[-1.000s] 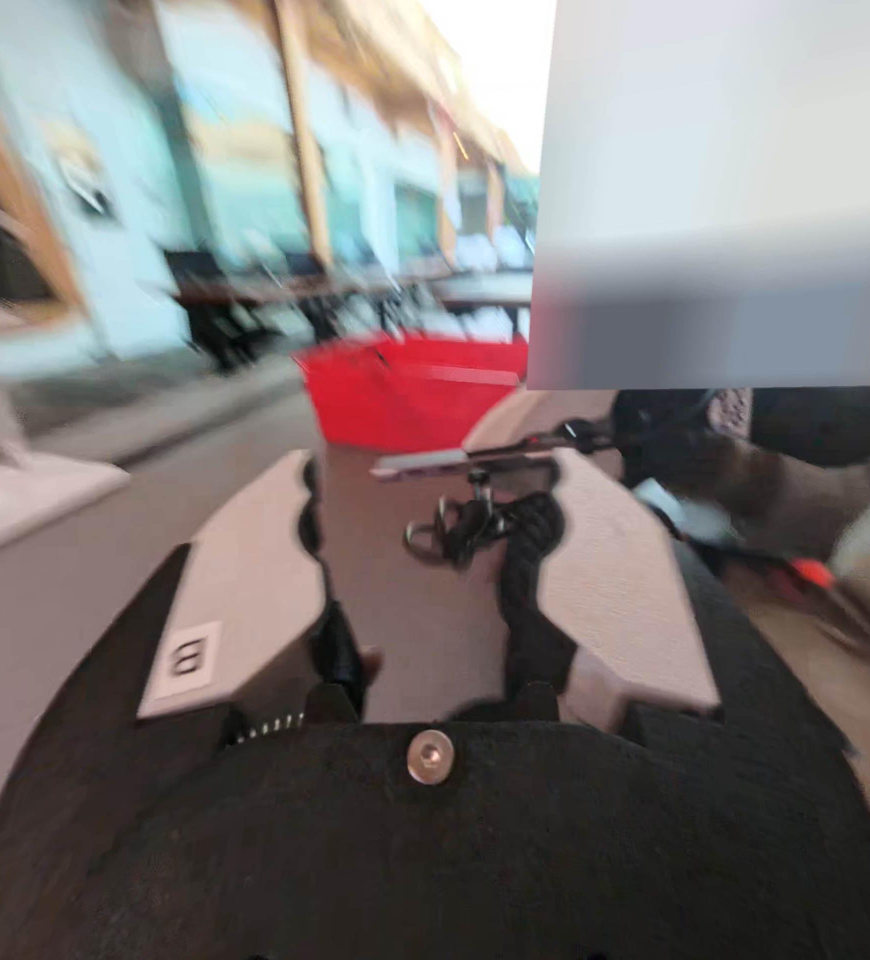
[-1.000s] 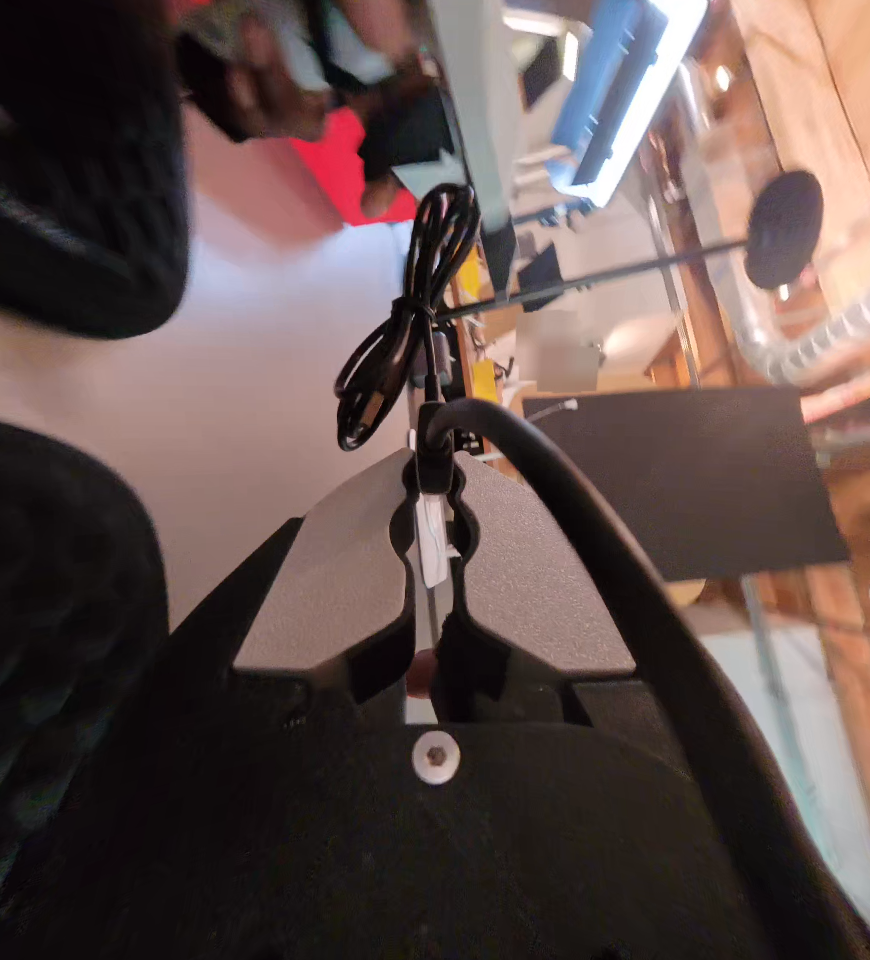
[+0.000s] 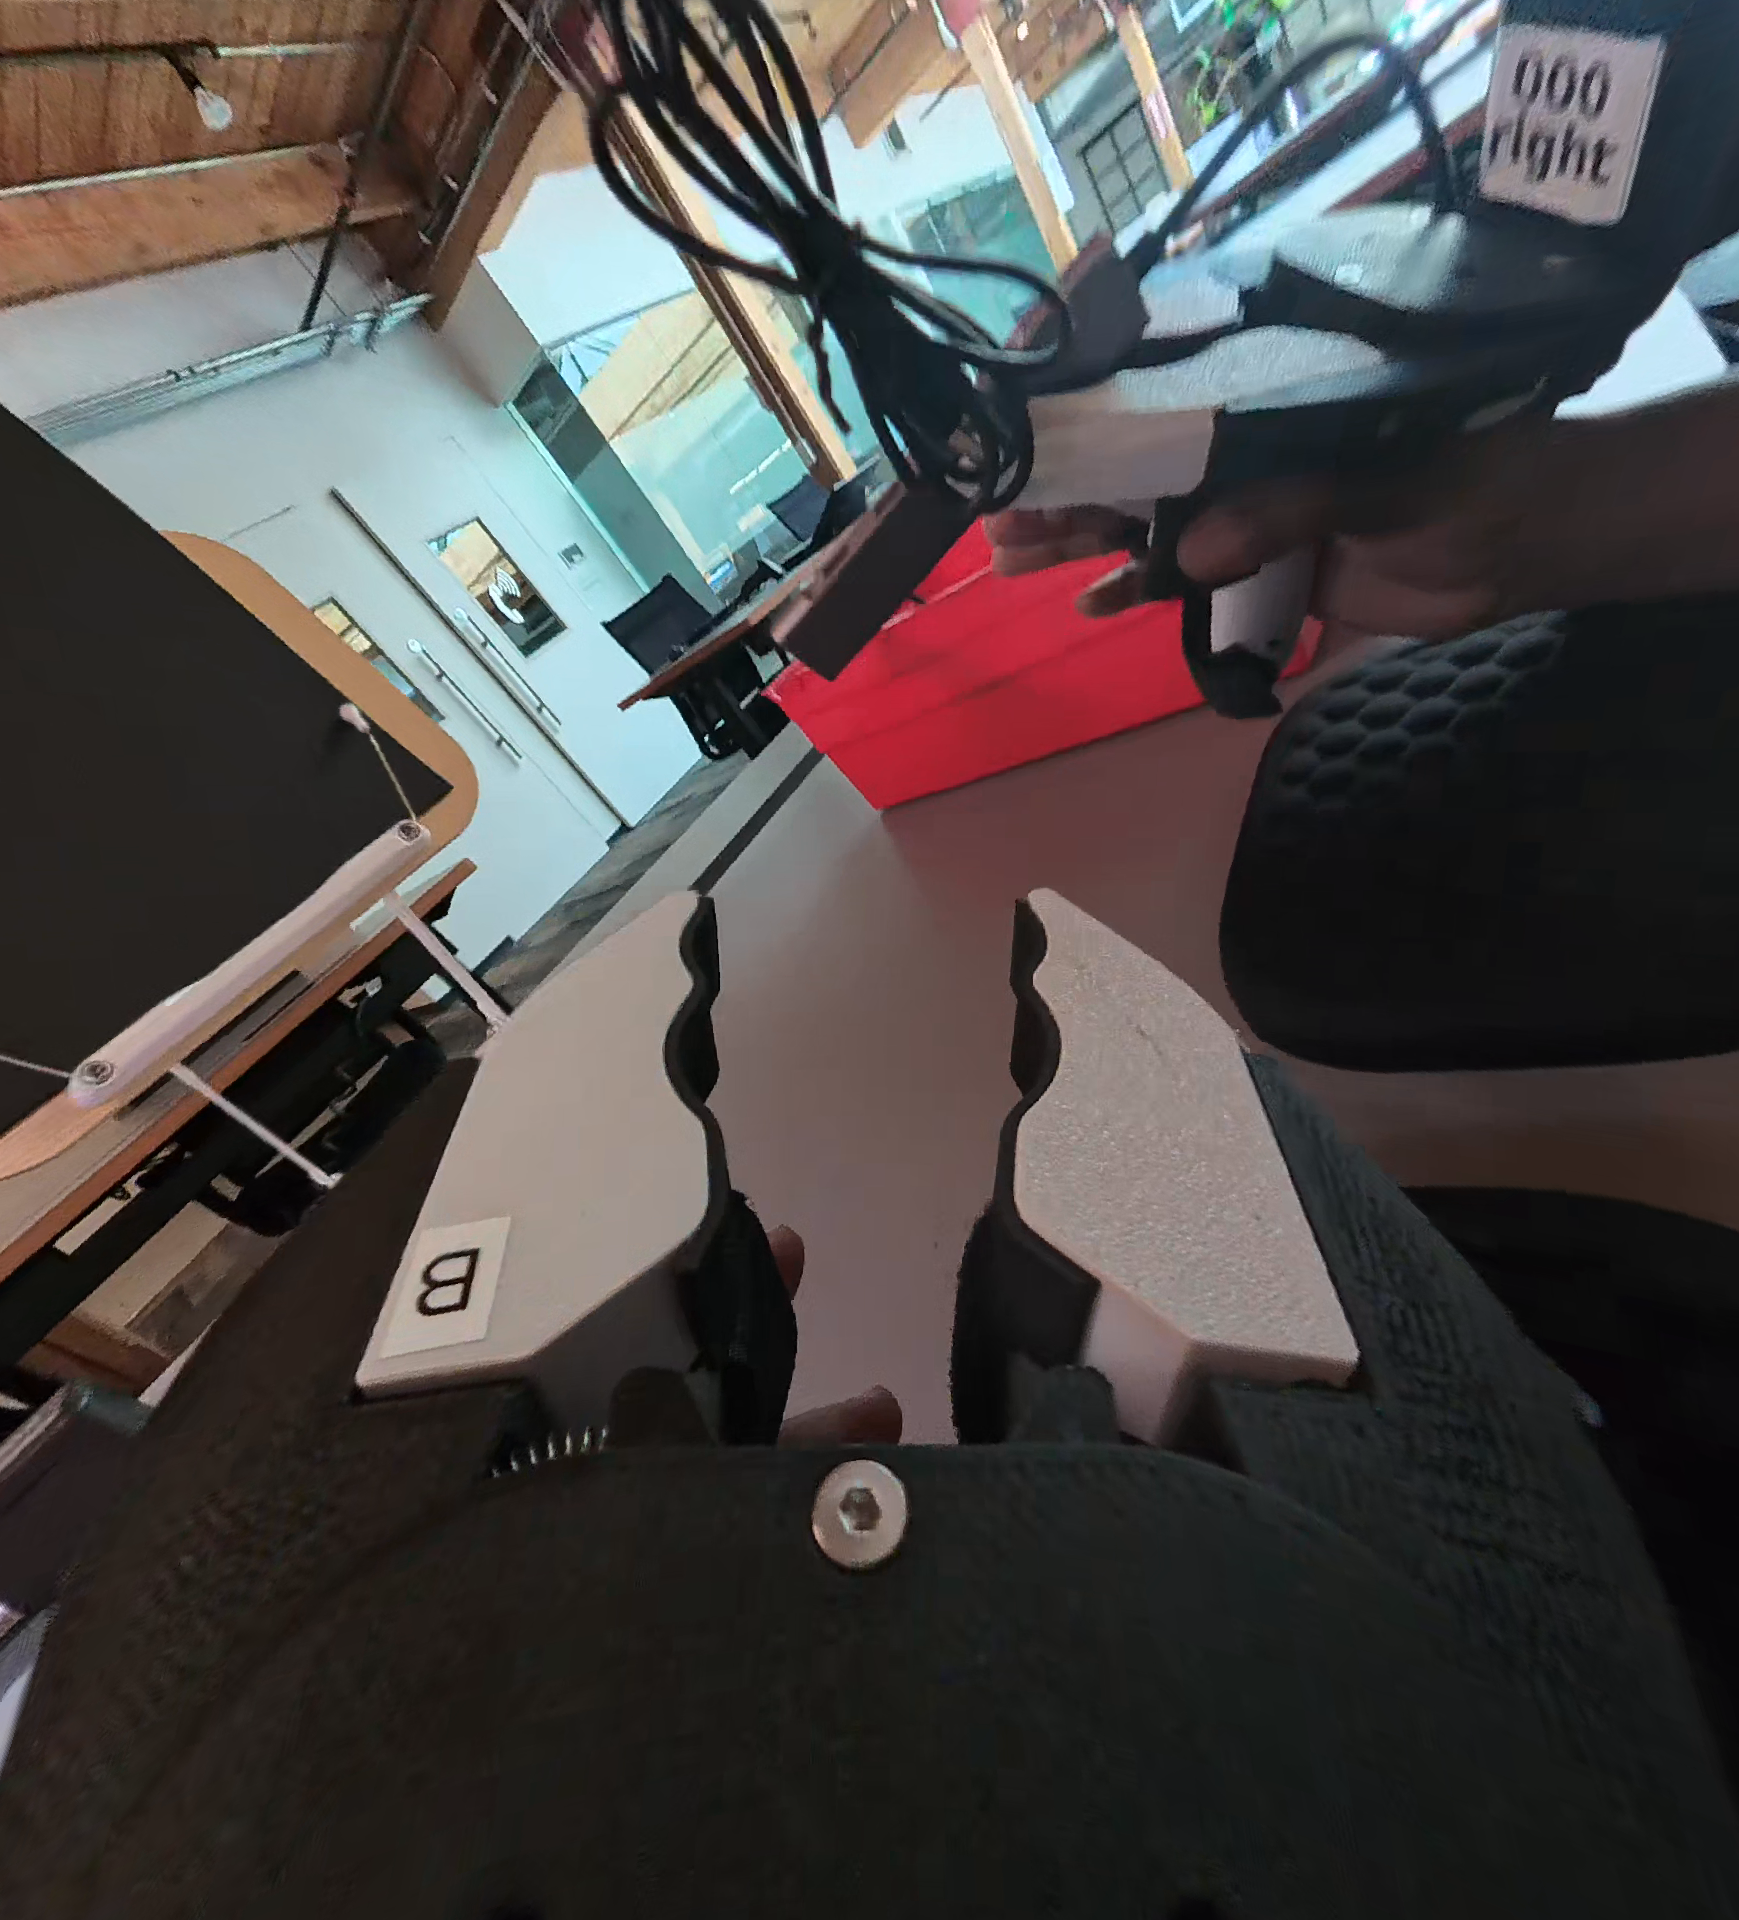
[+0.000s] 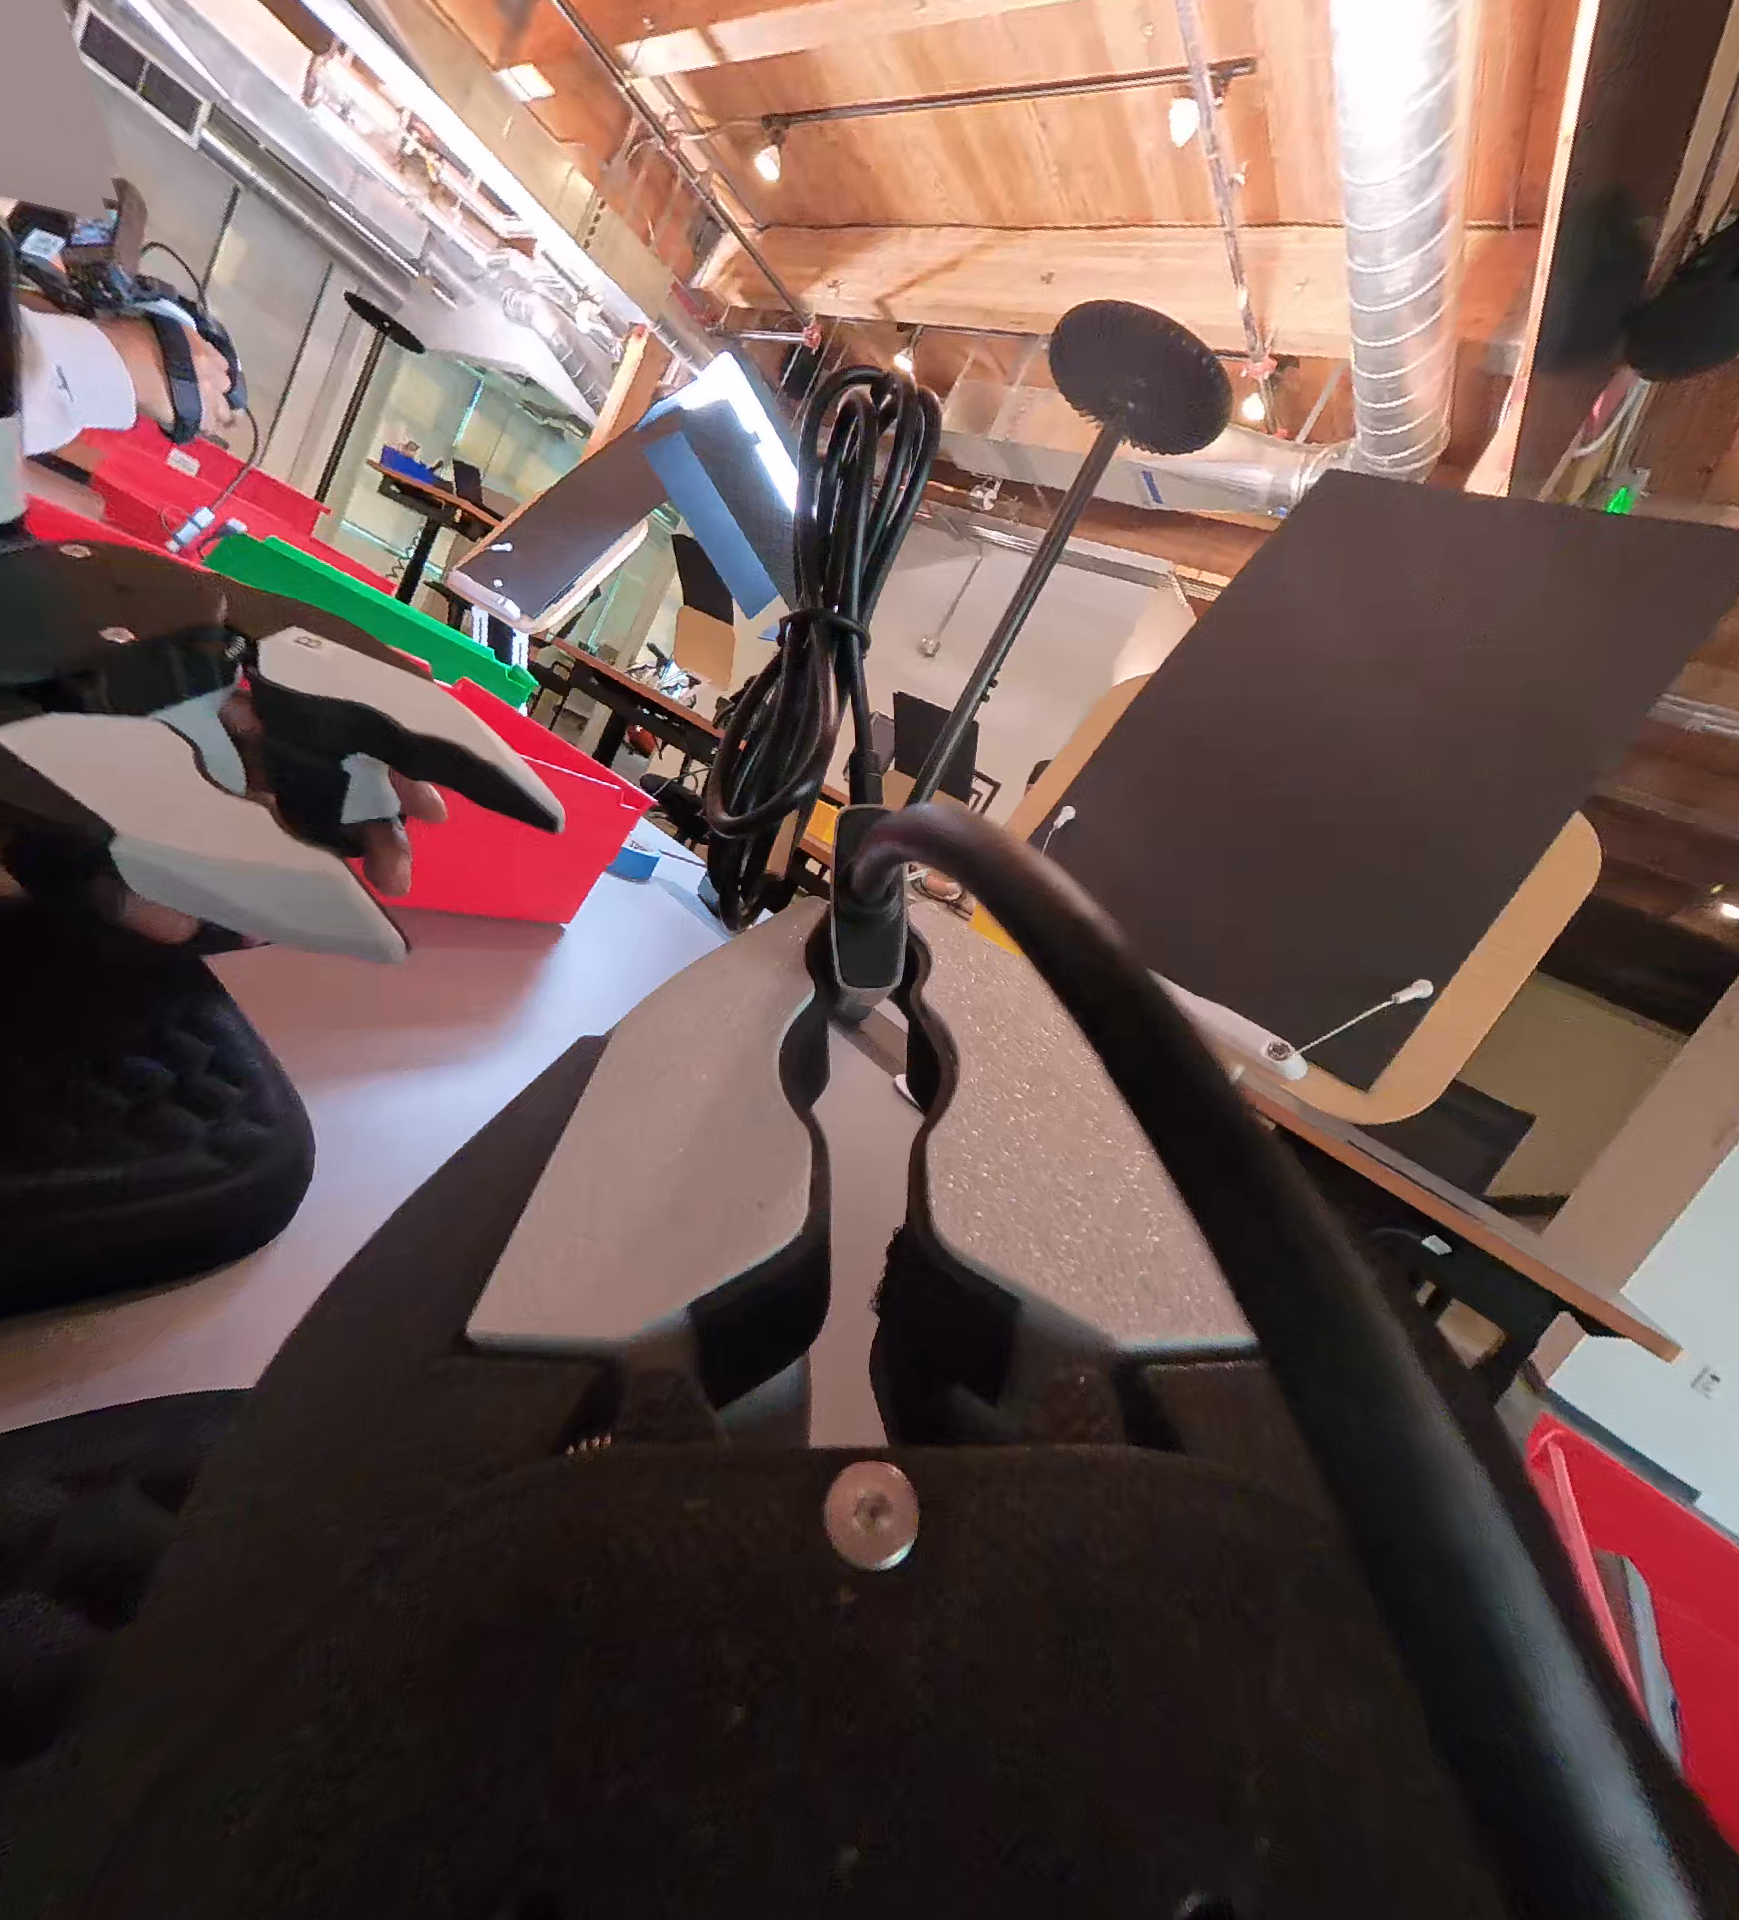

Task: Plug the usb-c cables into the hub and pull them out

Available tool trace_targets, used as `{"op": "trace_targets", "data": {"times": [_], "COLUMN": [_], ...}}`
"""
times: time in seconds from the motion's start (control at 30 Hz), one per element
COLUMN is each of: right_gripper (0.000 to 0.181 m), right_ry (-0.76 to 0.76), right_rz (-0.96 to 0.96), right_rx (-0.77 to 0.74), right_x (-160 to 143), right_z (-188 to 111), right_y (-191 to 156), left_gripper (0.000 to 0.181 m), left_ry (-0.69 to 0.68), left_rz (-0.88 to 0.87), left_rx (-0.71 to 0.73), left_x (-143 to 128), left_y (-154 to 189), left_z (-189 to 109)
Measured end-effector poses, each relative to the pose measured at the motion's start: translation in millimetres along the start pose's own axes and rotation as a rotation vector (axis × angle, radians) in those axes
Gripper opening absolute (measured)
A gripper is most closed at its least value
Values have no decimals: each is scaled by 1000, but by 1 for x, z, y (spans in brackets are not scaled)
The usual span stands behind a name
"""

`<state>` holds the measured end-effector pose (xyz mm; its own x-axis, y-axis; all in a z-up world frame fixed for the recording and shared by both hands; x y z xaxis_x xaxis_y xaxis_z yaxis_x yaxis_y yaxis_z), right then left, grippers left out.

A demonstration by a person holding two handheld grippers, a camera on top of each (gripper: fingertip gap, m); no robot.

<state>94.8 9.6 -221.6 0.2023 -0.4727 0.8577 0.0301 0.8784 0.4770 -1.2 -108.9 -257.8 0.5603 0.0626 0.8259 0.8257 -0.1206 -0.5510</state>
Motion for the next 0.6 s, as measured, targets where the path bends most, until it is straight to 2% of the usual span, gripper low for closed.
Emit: {"op": "trace_targets", "data": {"times": [0.07,0.13,0.17,0.23,0.3,0.37,0.4,0.5,0.6], "right_gripper": [5,5,5,5,5,5,5,5,5], "right_ry": [-2,-5,-14,-16,-19,-20,-18,-16,-30], "right_rz": [13,10,5,-12,-22,-23,-18,-3,-23], "right_rx": [-14,-16,-12,-14,-13,-20,-21,-17,0], "right_x": [0,-1,-2,-2,-1,-1,-1,-2,-3], "right_z": [-1,-1,0,1,2,1,1,2,4], "right_y": [2,2,1,-1,-2,-1,-1,-1,-5], "left_gripper": [60,65,71,74,70,49,44,44,42], "left_ry": [73,236,280,267,136,-116,-258,-738,-1008], "left_rz": [-108,-190,-187,-115,-21,-9,-43,-187,-141], "left_rx": [-32,-162,-177,-62,108,194,197,60,-48], "left_x": [18,56,73,92,89,61,40,-35,-96], "left_y": [-1,0,-7,-33,-64,-90,-100,-112,-121], "left_z": [-9,-30,-43,-74,-110,-144,-159,-189,-189]}}
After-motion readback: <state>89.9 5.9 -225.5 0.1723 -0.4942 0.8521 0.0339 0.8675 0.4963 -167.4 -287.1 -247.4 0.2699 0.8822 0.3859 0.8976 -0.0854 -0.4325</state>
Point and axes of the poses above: each gripper's, where its closed fingertips meet, z out along the fingers, x out of its top, y = z × x across the jaws, the point moved 4 cm from there along -z, back along the fingers, and after that the axes turned 10 degrees about -y, right-handed, at the moved point
